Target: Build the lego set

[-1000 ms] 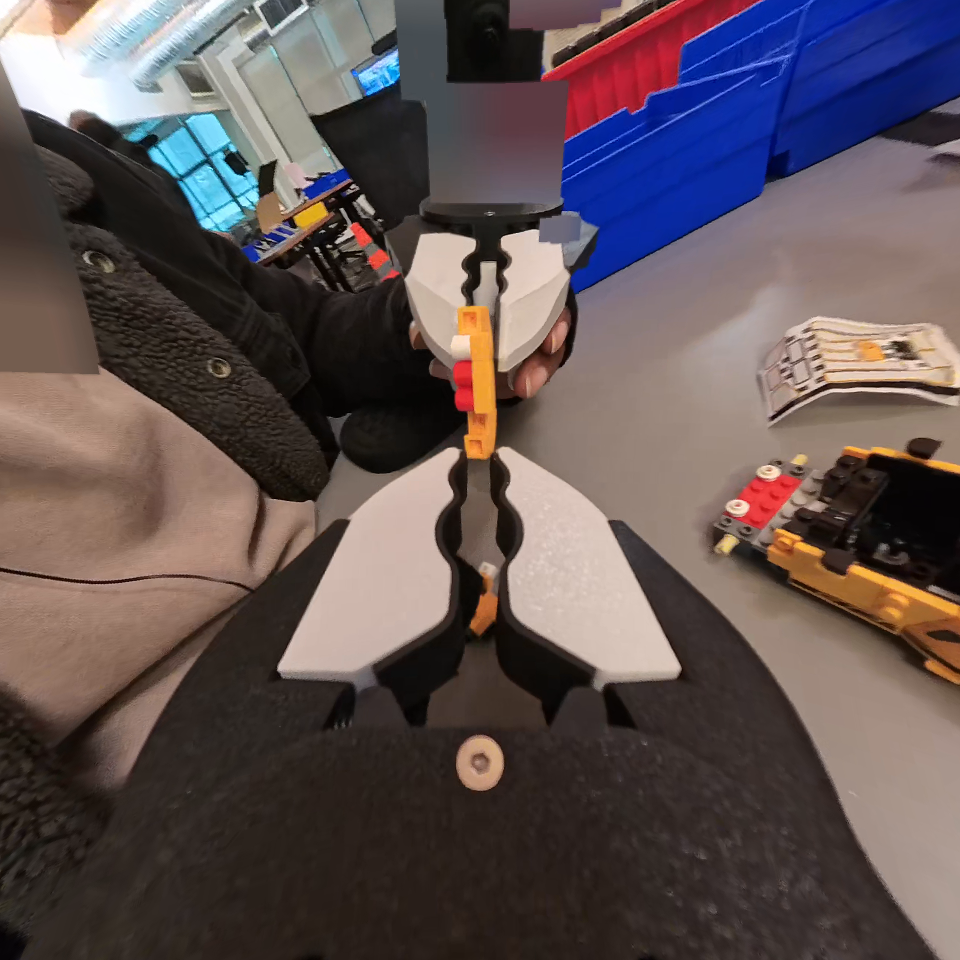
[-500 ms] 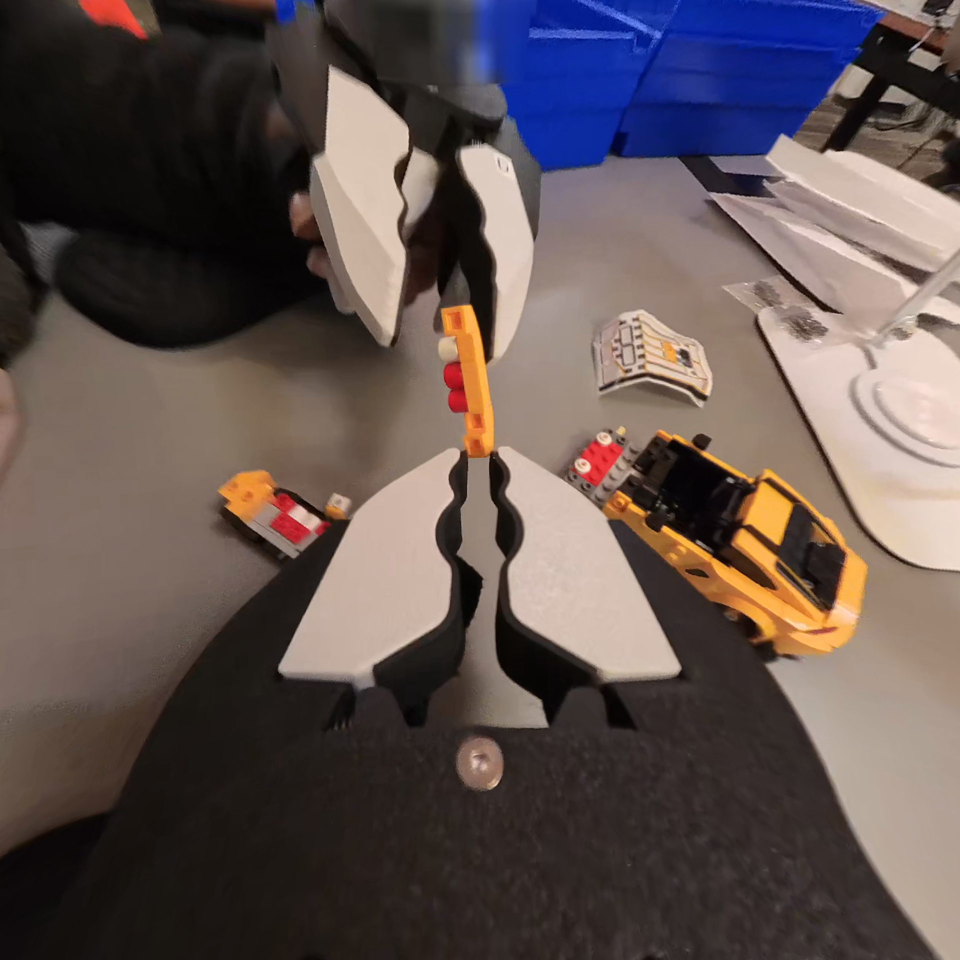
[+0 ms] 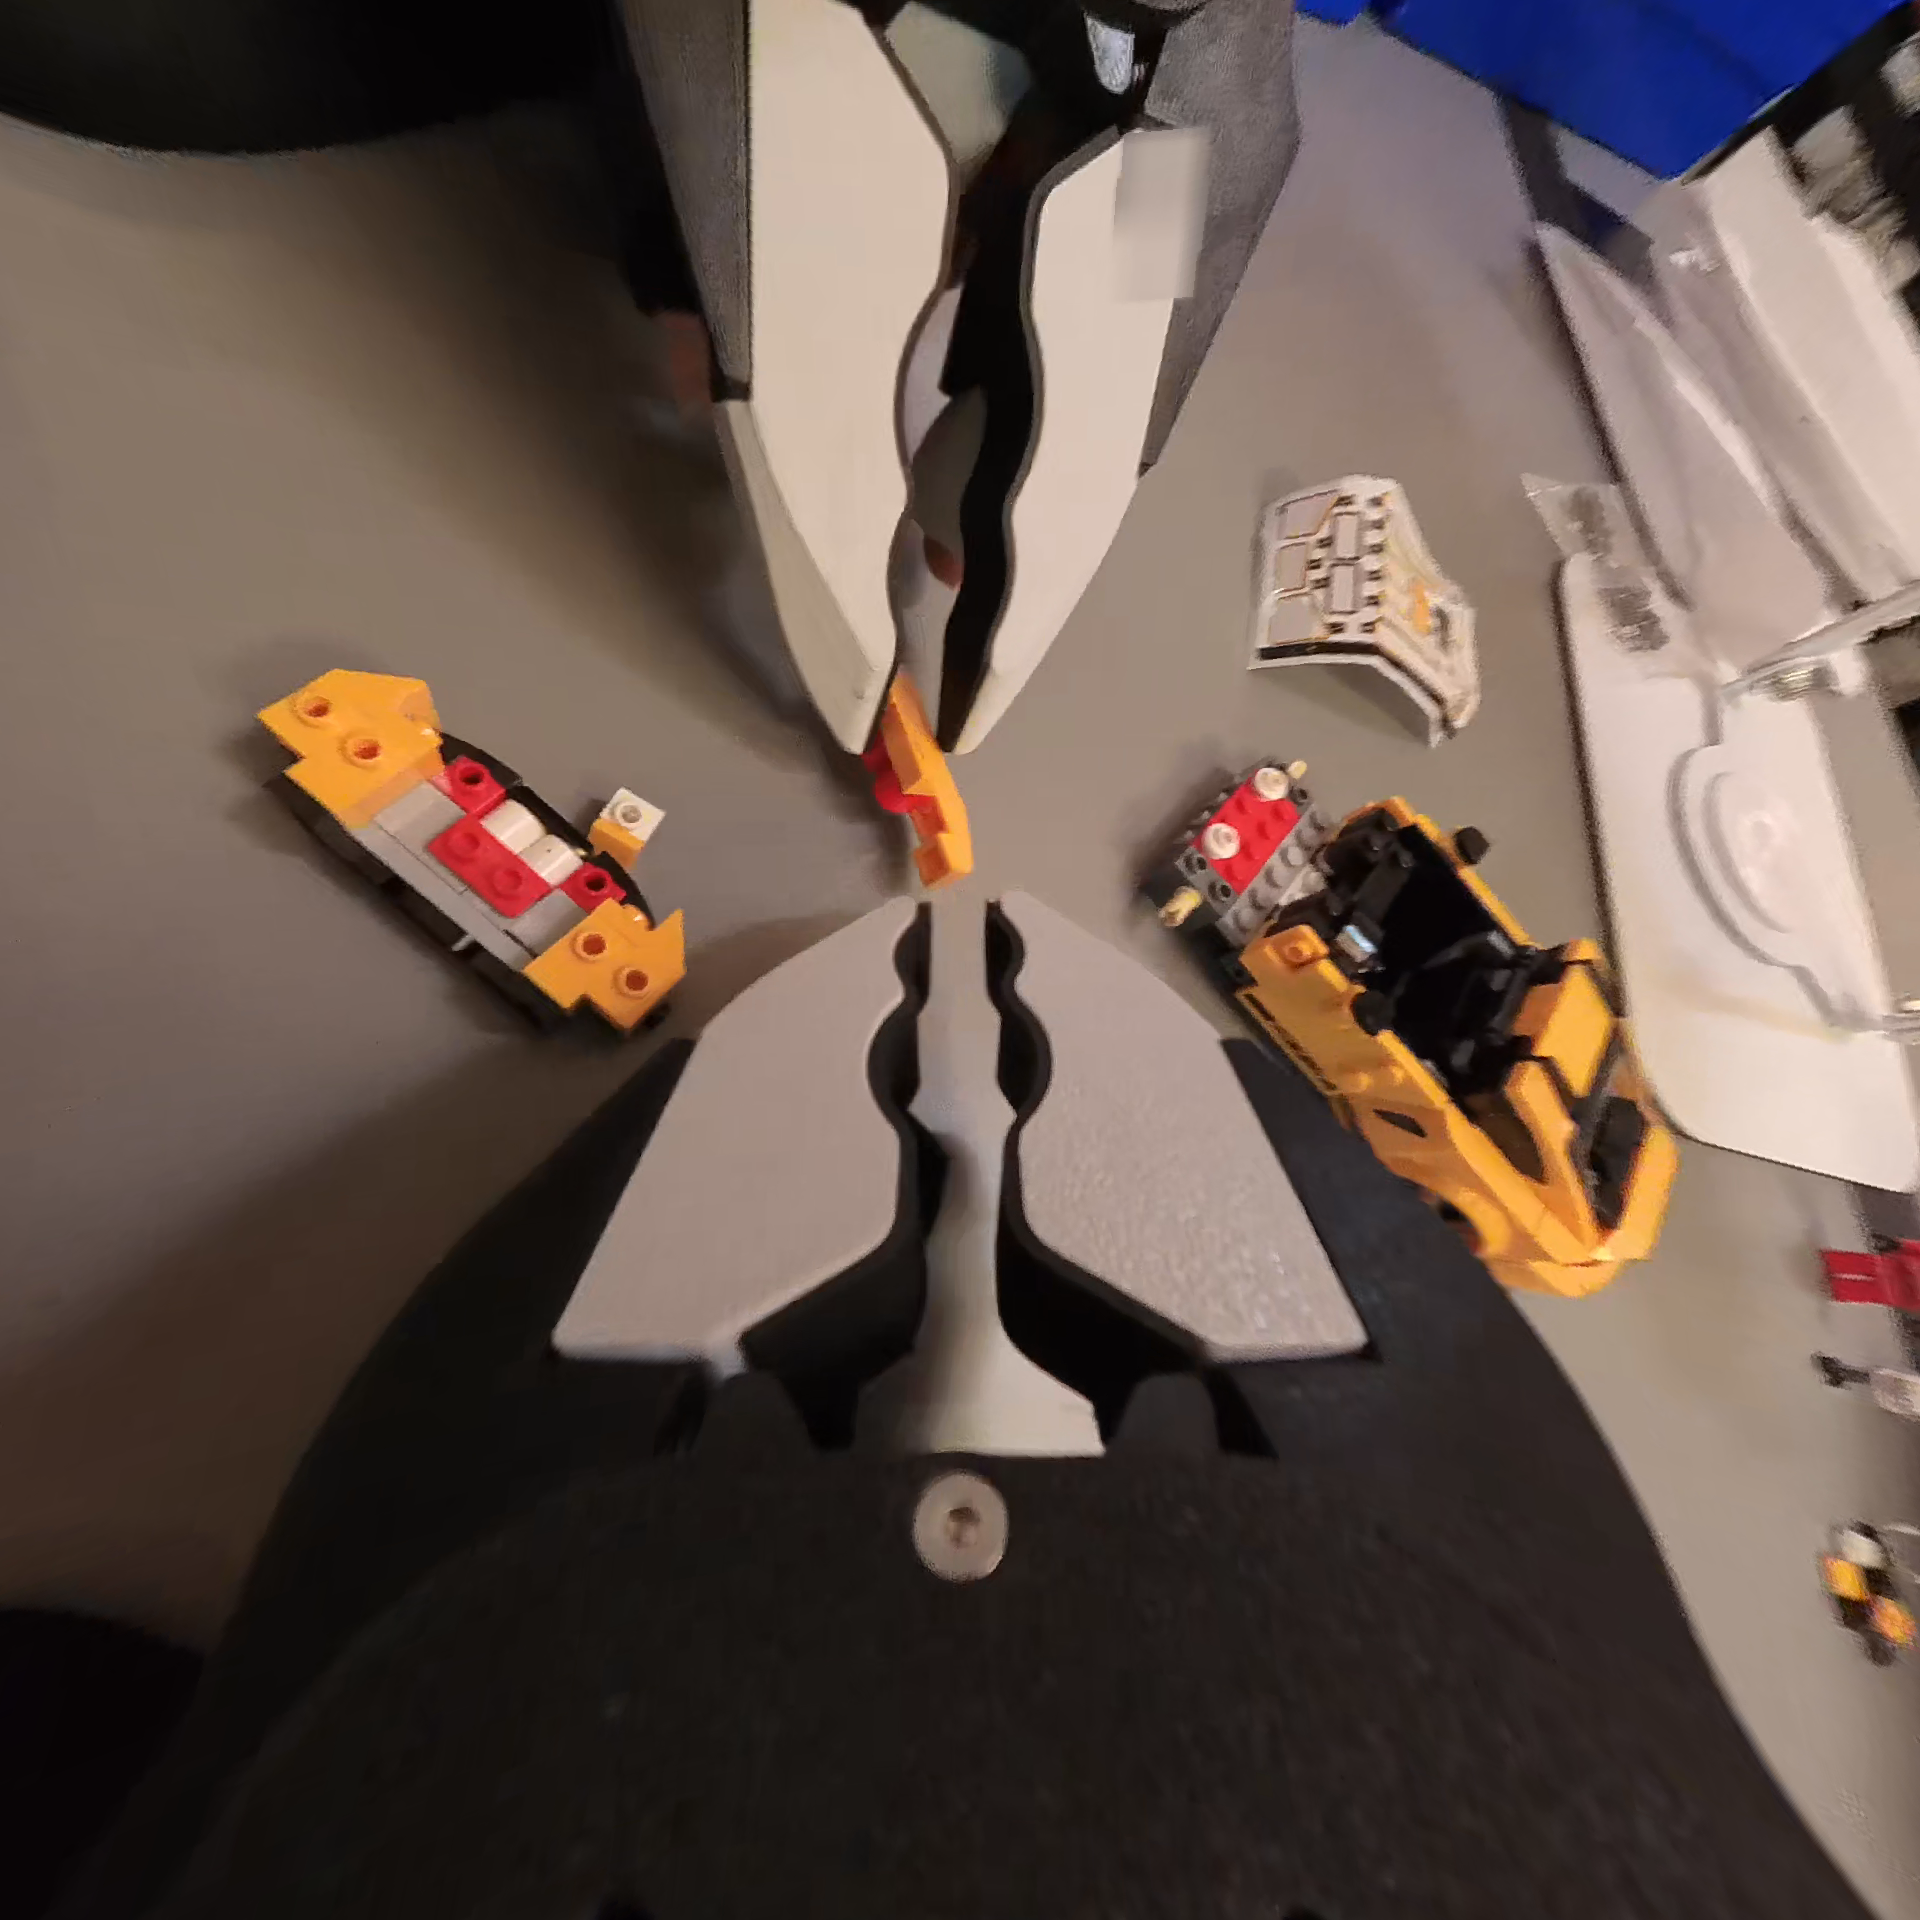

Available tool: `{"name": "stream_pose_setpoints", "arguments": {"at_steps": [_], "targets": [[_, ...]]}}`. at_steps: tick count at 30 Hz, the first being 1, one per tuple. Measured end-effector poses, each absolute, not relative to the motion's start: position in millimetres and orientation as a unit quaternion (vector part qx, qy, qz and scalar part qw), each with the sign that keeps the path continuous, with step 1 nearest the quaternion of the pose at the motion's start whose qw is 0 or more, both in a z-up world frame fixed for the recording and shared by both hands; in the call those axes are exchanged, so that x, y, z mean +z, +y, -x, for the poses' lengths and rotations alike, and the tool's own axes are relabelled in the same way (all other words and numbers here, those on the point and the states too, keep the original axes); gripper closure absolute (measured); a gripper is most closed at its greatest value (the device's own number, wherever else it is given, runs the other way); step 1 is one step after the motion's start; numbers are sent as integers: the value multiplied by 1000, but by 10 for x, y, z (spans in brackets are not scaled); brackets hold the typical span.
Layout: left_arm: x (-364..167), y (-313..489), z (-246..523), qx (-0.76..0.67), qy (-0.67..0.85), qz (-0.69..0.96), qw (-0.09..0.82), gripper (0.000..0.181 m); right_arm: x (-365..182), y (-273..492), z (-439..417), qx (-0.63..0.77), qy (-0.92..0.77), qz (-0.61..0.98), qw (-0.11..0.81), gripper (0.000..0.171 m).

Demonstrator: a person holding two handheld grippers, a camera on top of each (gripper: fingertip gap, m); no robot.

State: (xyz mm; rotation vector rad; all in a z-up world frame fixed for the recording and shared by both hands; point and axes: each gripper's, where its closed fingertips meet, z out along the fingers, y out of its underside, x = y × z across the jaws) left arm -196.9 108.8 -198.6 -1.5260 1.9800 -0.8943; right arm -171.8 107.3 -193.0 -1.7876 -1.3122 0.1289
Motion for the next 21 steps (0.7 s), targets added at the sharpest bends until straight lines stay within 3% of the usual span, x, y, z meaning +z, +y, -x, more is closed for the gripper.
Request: {"name": "stream_pose_setpoints", "arguments": {"at_steps": [9, 21], "targets": [[-2044, 1089, 2032, -279, 754, 543, 241, 166, -1732, 851, 1840, 213, -500, 754, 369, 162], [-1969, 1088, 2245, -298, 759, 530, 233, 162, -1896, 648, 2056, 205, -505, 824, 157, 157]]}}
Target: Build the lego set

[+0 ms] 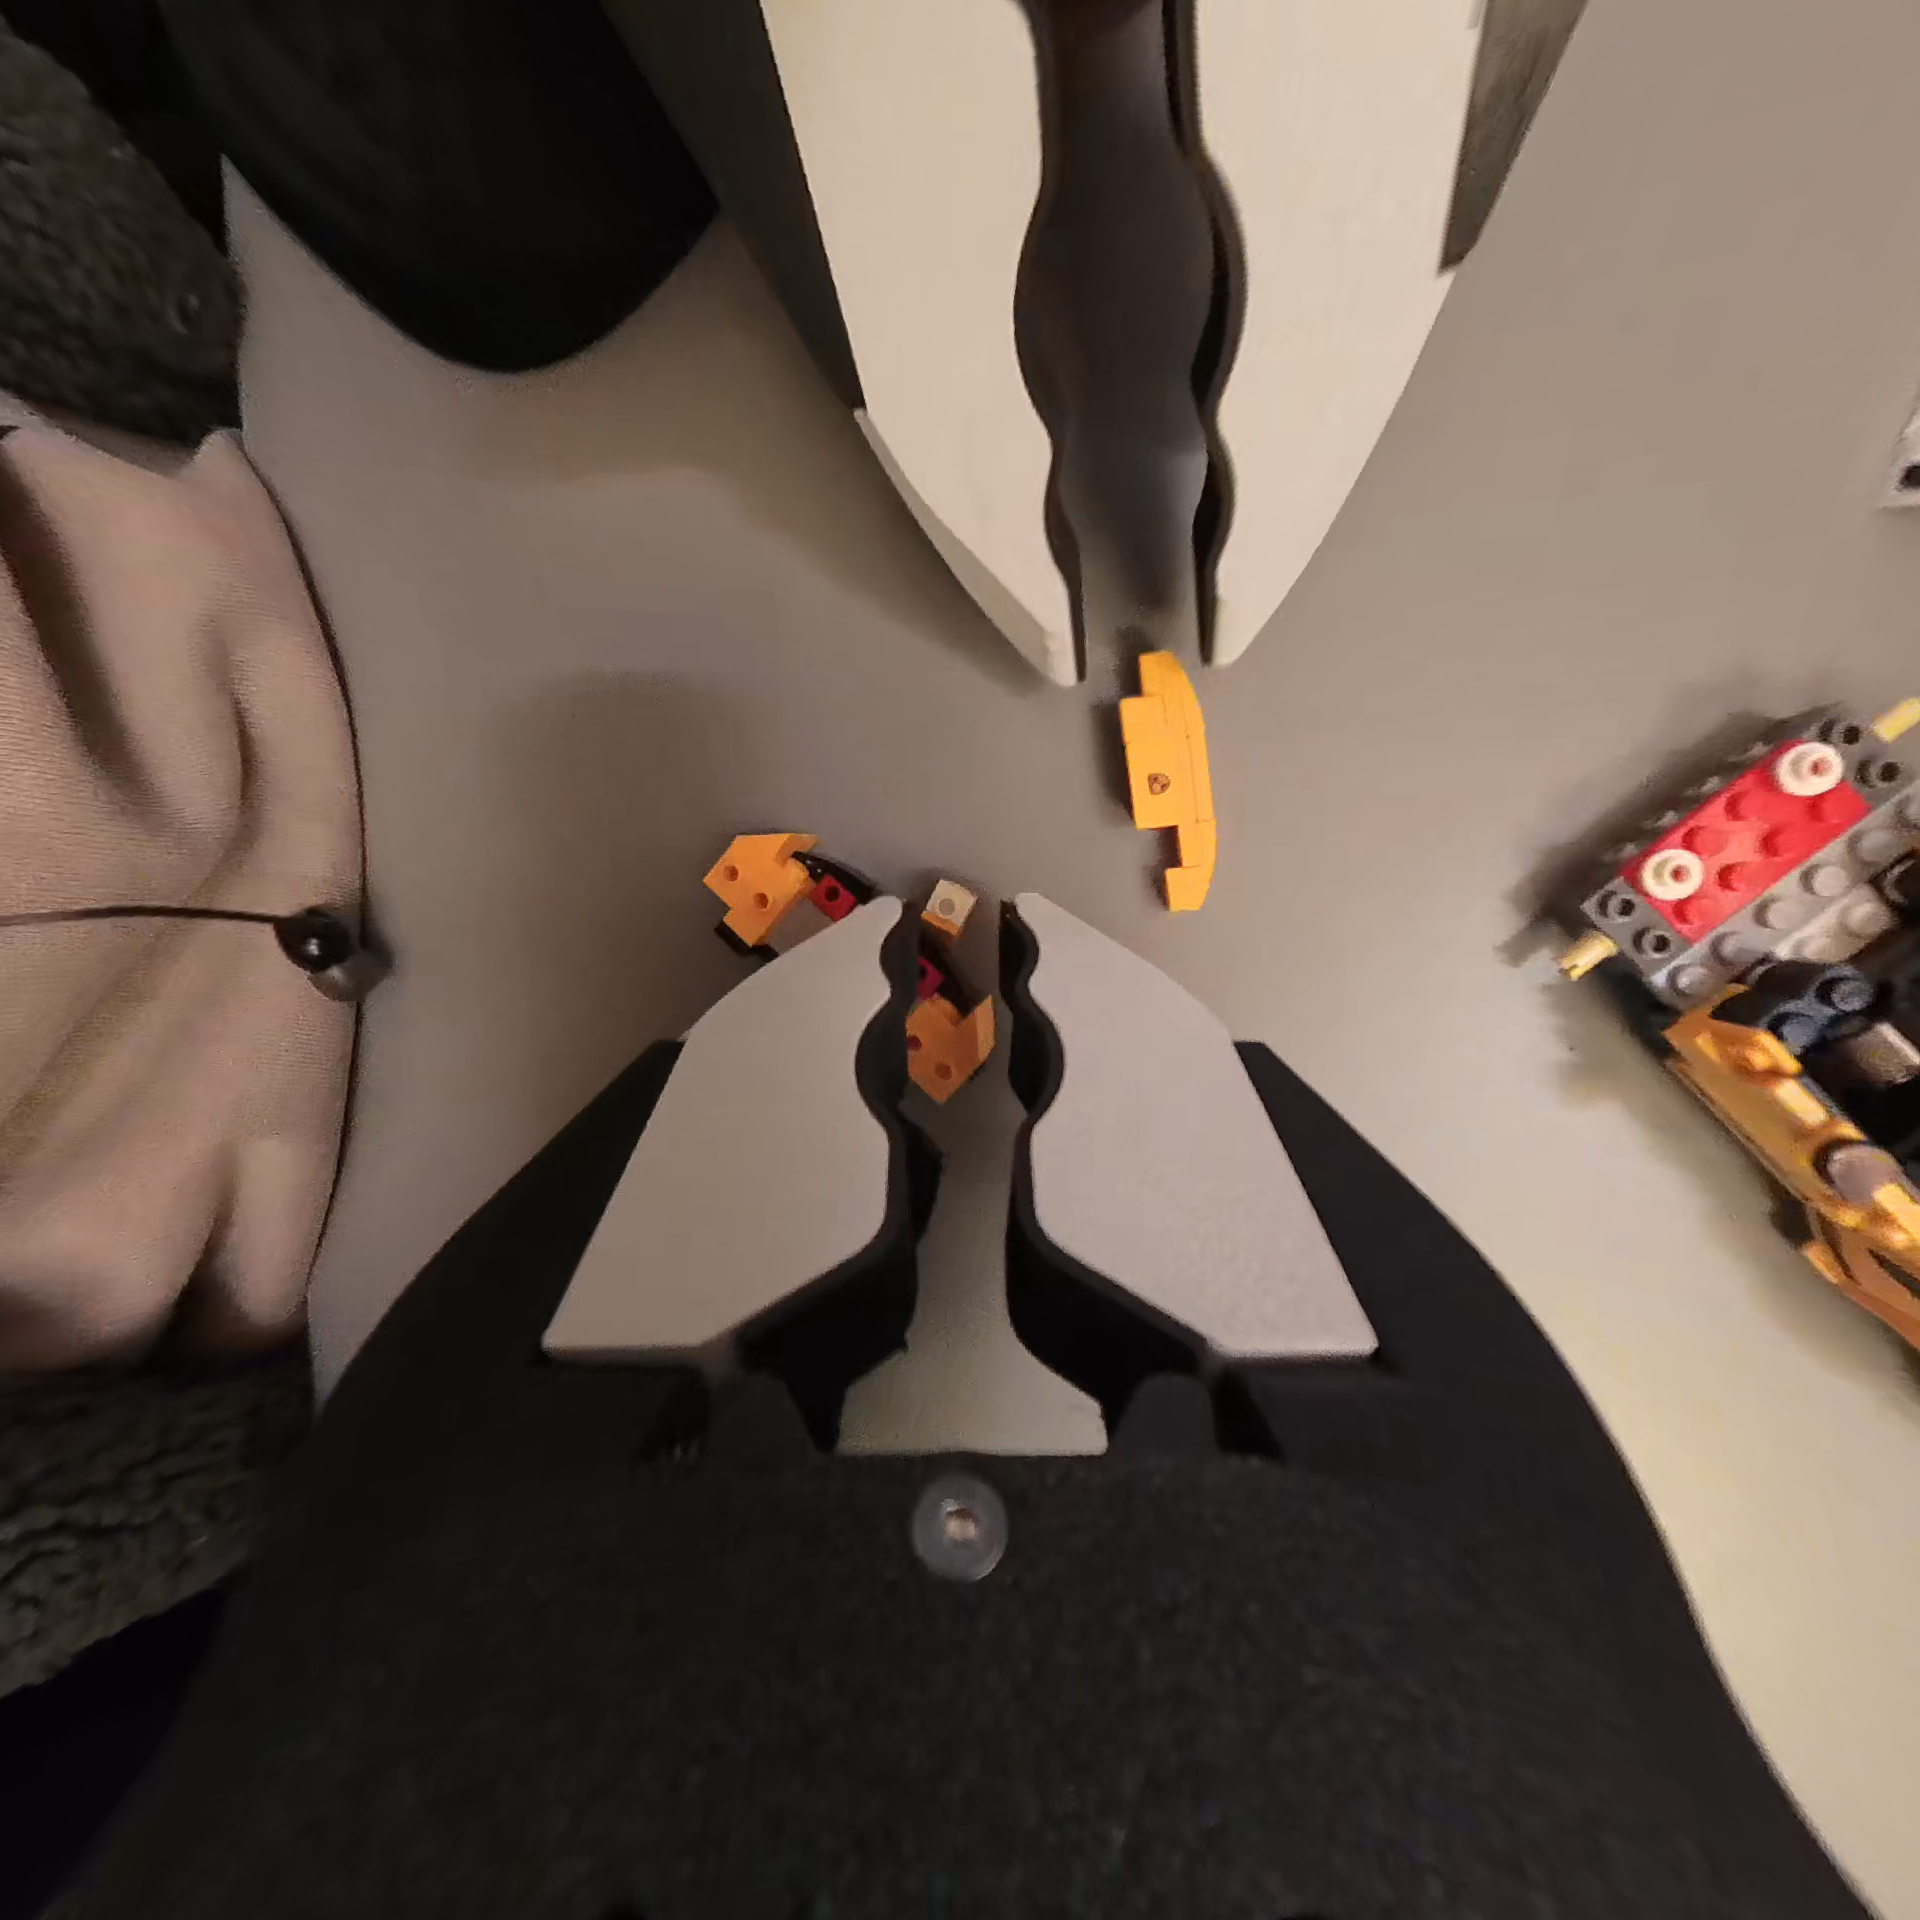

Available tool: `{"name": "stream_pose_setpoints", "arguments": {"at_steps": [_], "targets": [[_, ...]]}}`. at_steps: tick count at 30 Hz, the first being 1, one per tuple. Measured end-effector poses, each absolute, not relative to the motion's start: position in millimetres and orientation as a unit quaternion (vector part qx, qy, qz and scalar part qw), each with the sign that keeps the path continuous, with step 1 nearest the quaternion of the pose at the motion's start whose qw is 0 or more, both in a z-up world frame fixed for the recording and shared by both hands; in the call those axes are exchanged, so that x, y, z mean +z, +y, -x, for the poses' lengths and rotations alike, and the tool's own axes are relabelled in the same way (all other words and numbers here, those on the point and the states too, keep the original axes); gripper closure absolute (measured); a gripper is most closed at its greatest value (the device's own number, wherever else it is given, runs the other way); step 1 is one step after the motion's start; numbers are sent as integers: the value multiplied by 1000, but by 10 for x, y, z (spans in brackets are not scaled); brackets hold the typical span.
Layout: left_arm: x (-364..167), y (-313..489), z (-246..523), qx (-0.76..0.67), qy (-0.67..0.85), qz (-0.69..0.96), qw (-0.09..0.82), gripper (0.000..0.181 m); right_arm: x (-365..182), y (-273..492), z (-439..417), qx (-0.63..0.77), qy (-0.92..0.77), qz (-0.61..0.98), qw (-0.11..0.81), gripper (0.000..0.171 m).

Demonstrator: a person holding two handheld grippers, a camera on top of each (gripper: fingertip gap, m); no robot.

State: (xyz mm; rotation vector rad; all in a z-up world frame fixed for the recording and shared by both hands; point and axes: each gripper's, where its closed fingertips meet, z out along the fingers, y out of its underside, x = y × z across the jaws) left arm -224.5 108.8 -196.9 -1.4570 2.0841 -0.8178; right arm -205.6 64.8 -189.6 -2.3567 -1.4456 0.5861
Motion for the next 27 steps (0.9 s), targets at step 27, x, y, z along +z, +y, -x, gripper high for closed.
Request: {"name": "stream_pose_setpoints", "arguments": {"at_steps": [27], "targets": [[-2081, 1016, 2256, -287, 759, 543, 215, 165, -1935, 836, 1896, 184, -418, 873, 170, 163]]}}
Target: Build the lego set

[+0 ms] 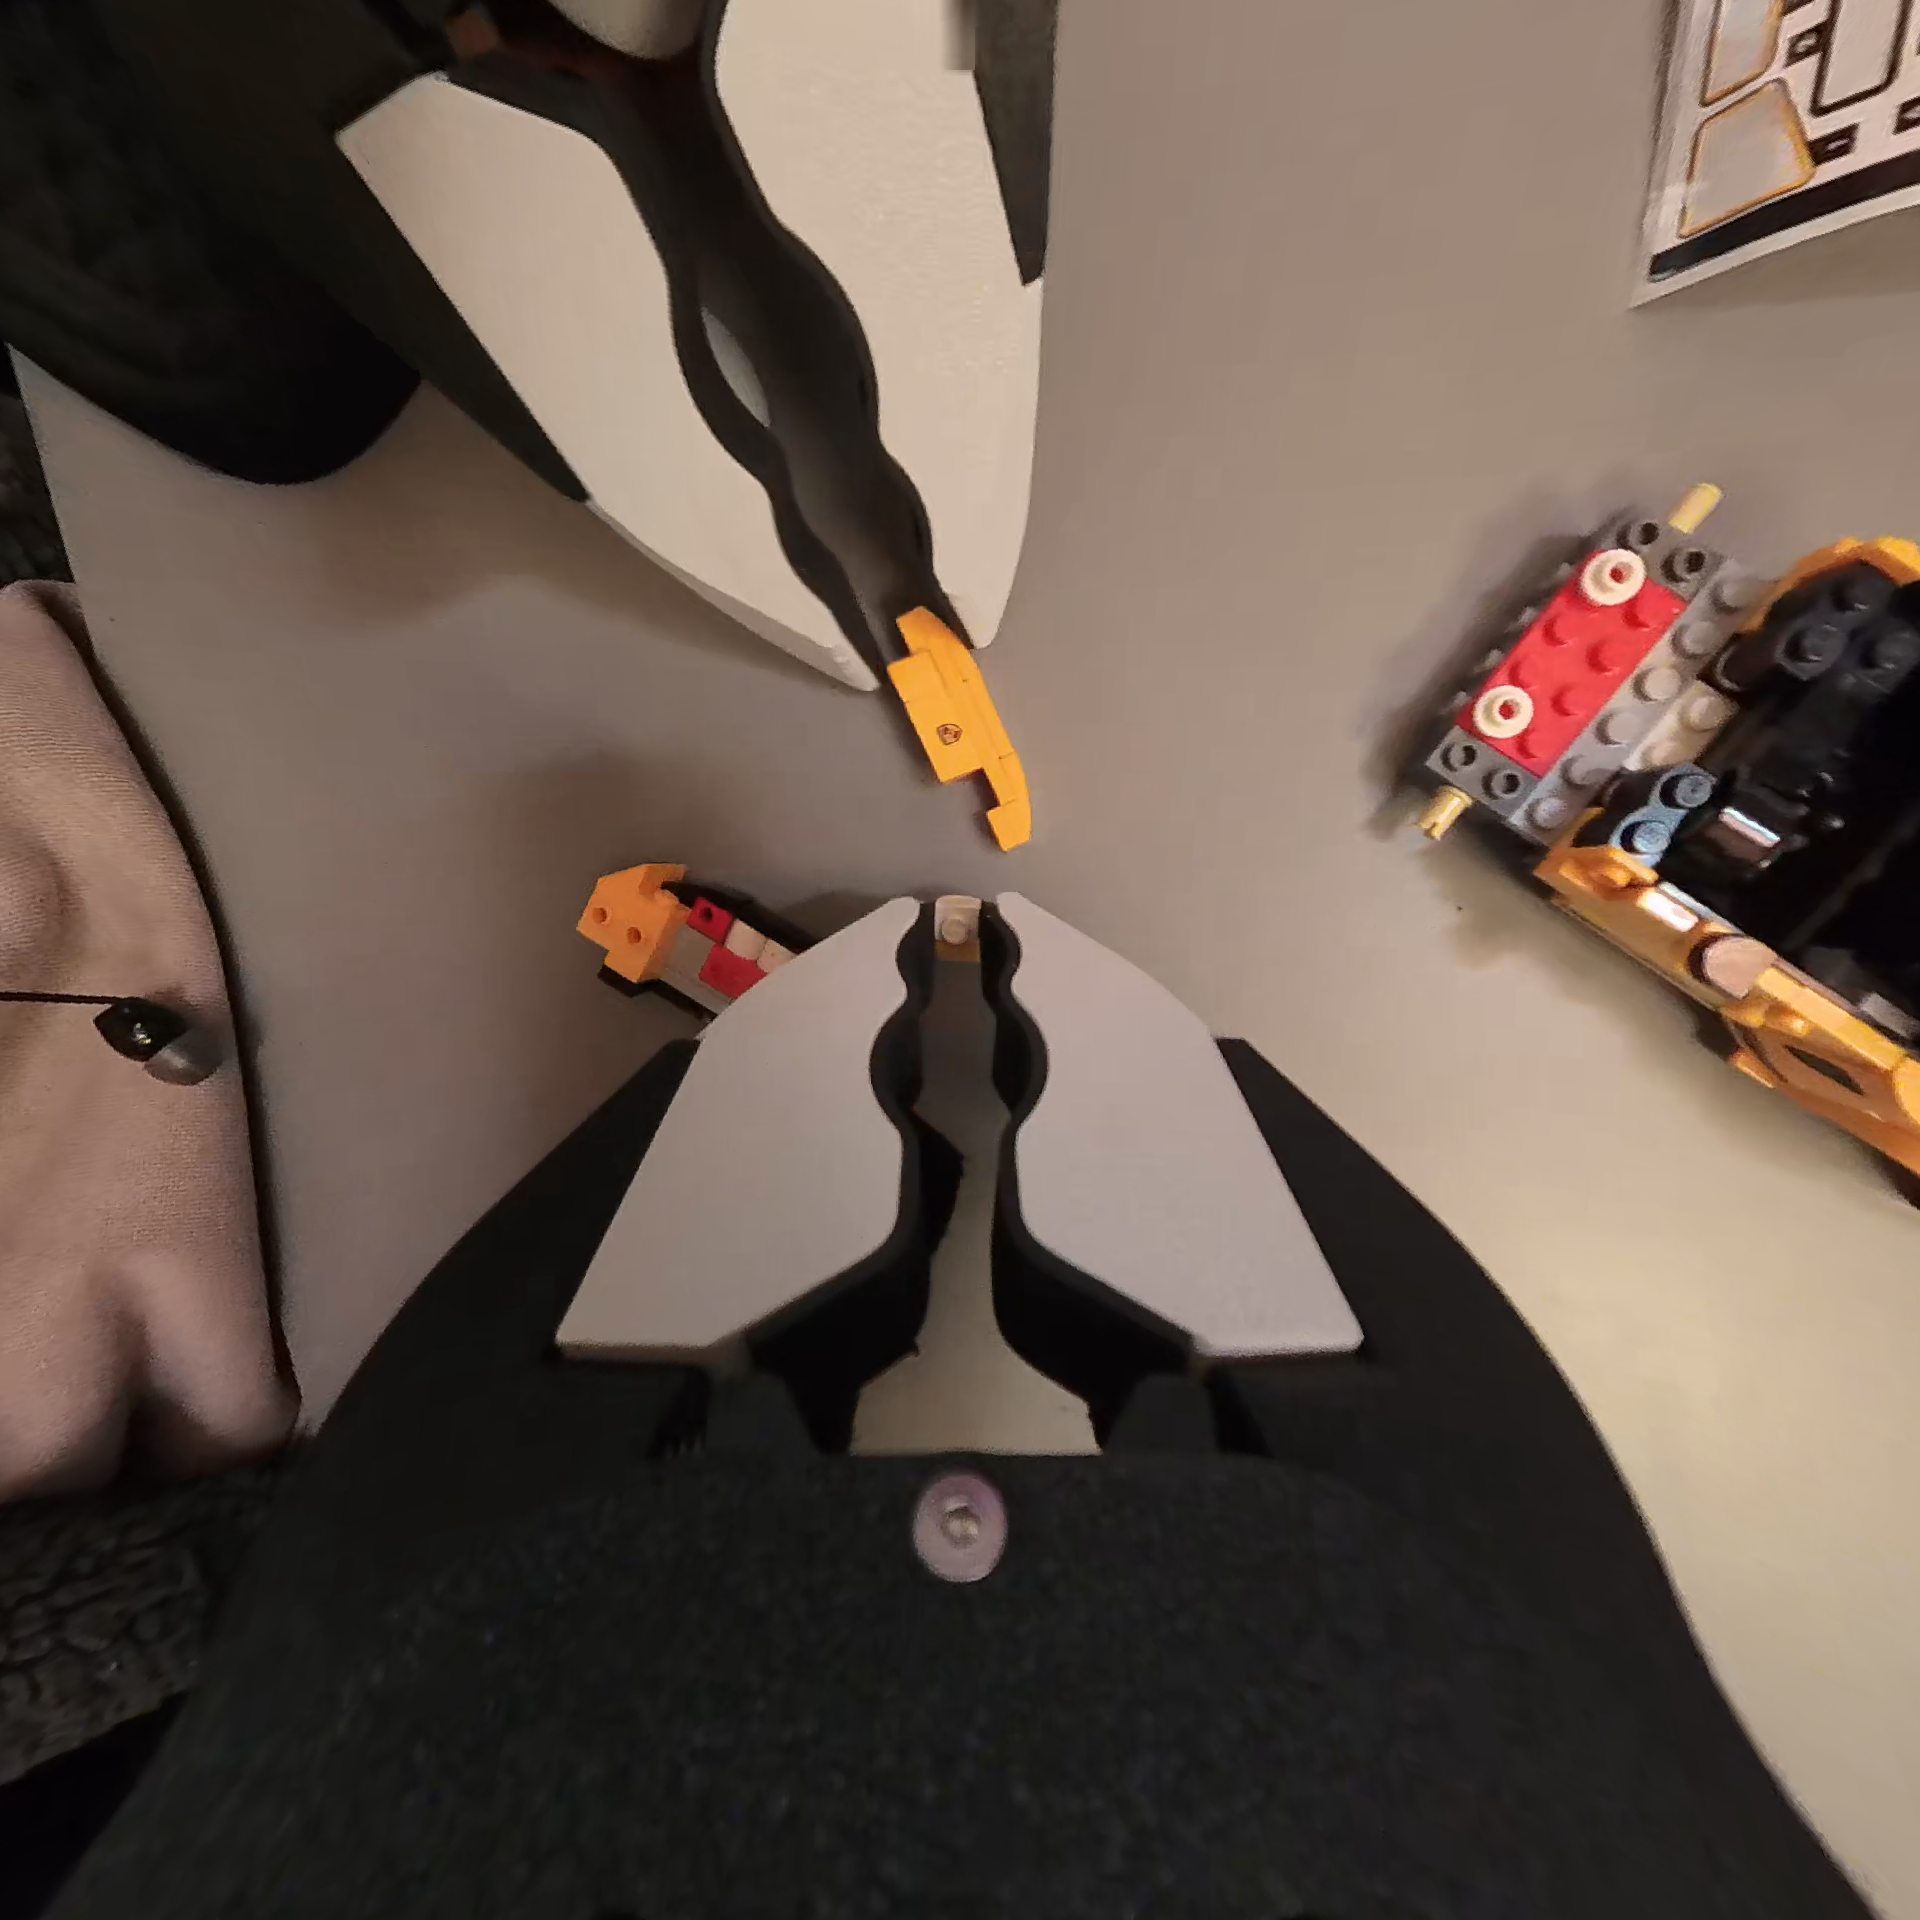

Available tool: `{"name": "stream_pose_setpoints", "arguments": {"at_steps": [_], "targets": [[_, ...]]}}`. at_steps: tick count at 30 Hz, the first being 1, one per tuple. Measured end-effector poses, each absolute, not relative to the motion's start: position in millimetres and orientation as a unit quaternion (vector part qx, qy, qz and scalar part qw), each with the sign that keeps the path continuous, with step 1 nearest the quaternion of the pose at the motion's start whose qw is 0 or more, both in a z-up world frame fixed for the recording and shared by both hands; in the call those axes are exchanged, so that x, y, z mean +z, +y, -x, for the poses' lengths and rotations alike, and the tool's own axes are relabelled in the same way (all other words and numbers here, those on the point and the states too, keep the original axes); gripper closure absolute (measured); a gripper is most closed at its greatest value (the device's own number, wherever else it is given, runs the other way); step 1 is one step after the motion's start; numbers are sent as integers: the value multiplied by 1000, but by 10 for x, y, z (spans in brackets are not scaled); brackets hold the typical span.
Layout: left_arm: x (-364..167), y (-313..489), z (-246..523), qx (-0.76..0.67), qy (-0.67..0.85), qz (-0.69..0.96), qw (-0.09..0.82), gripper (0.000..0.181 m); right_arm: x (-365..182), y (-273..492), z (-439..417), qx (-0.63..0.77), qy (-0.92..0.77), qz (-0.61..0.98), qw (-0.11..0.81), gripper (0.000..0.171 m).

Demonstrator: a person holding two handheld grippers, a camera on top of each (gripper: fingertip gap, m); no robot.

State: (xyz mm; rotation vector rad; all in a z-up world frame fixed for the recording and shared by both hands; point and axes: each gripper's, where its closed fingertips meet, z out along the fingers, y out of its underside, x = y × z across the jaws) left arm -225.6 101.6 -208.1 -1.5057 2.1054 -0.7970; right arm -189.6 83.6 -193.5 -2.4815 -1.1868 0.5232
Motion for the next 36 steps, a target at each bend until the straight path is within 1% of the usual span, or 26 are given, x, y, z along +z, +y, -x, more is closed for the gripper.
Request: {"name": "stream_pose_setpoints", "arguments": {"at_steps": [5, 10, 16, 21, 25, 29, 32, 36], "targets": [[-2047, 984, 2307, -298, 763, 538, 199, 163, -1954, 849, 1899, 192, -414, 872, 176, 163], [-1983, 1011, 2294, -313, 756, 535, 210, 164, -1943, 876, 1921, 205, -411, 869, 184, 163], [-1851, 993, 2213, -332, 754, 505, 256, 167, -1895, 887, 1977, 239, -398, 863, 201, 163], [-1699, 953, 2150, -340, 756, 466, 309, 167, -1755, 907, 2040, 310, -357, 851, 228, 163], [-1595, 897, 2124, -365, 748, 449, 324, 166, -1560, 896, 2093, 368, -350, 819, 268, 163], [-1533, 833, 2121, -414, 727, 460, 298, 167, -1404, 856, 2126, 366, -396, 774, 331, 163], [-1477, 773, 2126, -473, 696, 479, 250, 170, -1311, 819, 2175, 351, -431, 742, 375, 163], [-1397, 775, 2130, -546, 637, 513, 182, 167, -1324, 829, 2195, 269, -487, 718, 419, 163]]}}
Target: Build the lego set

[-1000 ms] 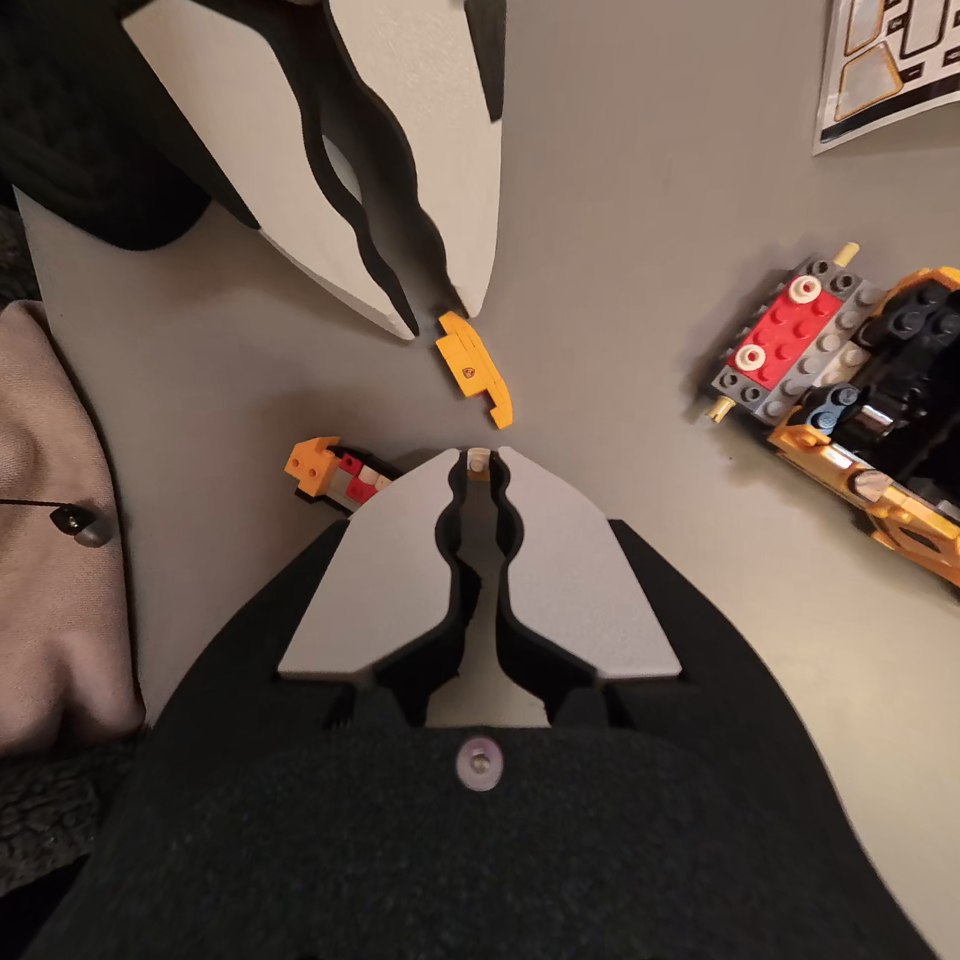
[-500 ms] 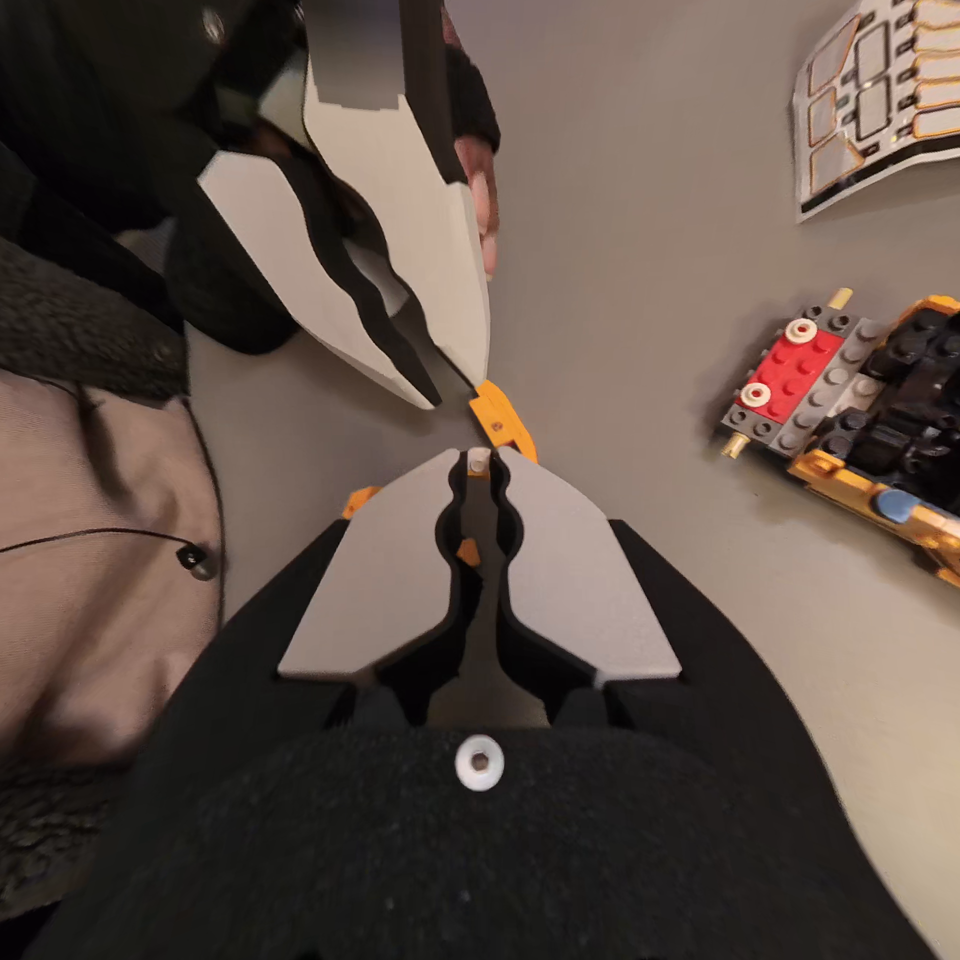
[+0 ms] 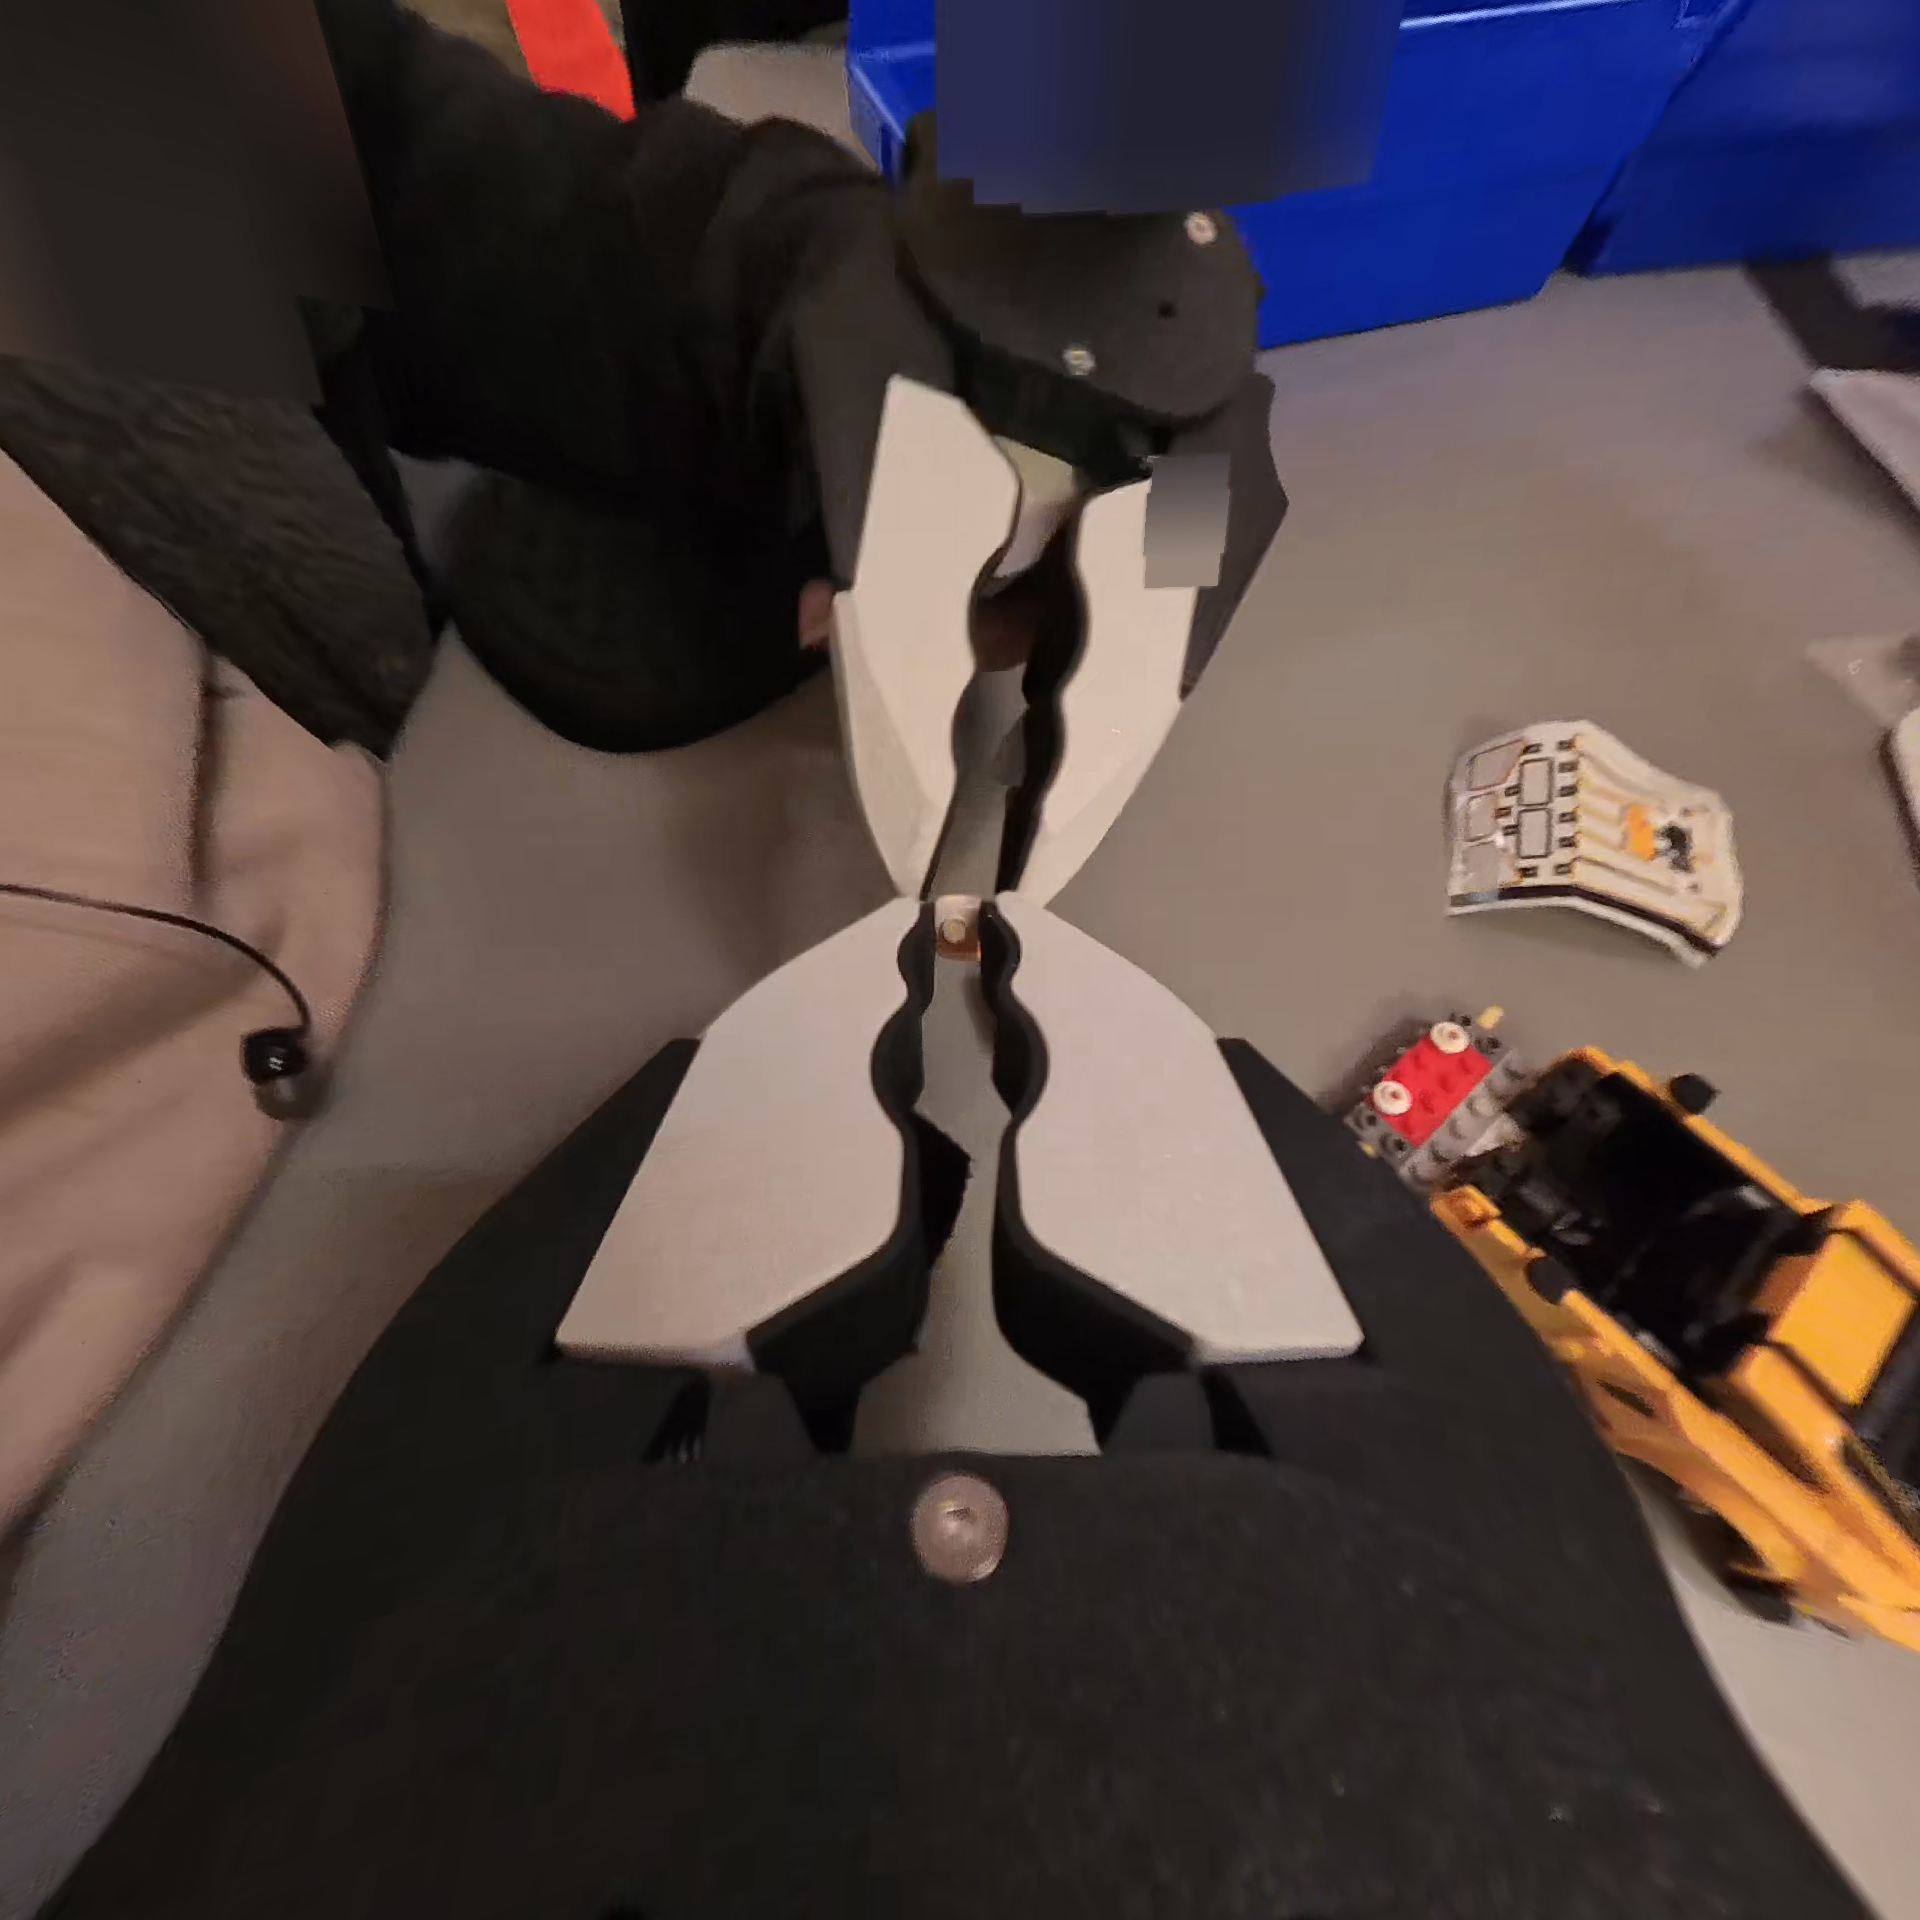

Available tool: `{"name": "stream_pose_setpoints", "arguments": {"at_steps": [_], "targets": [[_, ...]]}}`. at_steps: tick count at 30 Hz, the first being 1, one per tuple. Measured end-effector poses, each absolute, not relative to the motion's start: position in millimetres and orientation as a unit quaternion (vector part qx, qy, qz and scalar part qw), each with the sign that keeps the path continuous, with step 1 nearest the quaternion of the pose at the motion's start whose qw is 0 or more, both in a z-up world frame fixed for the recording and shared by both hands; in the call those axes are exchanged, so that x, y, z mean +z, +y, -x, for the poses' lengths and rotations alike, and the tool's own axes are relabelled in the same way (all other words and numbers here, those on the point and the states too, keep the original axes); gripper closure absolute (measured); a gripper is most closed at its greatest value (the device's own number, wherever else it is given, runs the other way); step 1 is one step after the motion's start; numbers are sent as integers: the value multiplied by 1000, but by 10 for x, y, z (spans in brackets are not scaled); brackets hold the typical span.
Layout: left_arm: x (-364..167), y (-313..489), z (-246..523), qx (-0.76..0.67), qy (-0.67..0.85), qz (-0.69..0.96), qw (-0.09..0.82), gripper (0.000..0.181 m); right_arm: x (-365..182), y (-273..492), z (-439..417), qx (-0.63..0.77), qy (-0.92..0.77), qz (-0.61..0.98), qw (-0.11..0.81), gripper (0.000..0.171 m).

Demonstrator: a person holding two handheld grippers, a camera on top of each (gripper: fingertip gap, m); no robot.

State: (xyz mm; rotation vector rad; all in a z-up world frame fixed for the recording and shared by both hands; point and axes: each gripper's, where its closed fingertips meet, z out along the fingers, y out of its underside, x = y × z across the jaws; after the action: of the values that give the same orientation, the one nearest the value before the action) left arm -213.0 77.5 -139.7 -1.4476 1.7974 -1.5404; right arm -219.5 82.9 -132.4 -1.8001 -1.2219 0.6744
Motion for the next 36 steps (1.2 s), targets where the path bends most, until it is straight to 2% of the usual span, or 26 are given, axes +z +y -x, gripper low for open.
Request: {"name": "stream_pose_setpoints", "arguments": {"at_steps": [13, 20, 36], "targets": [[-1361, 763, 2160, -628, 548, 549, 56, 170, -1387, 856, 2275, 116, -577, 658, 470, 163], [-1186, 843, 2190, -680, 508, 526, 54, 178, -1217, 926, 2280, 98, -556, 637, 525, 163], [-1033, 837, 2228, -722, 482, 494, 43, 179, -1164, 951, 2250, 113, -531, 633, 552, 164]]}}
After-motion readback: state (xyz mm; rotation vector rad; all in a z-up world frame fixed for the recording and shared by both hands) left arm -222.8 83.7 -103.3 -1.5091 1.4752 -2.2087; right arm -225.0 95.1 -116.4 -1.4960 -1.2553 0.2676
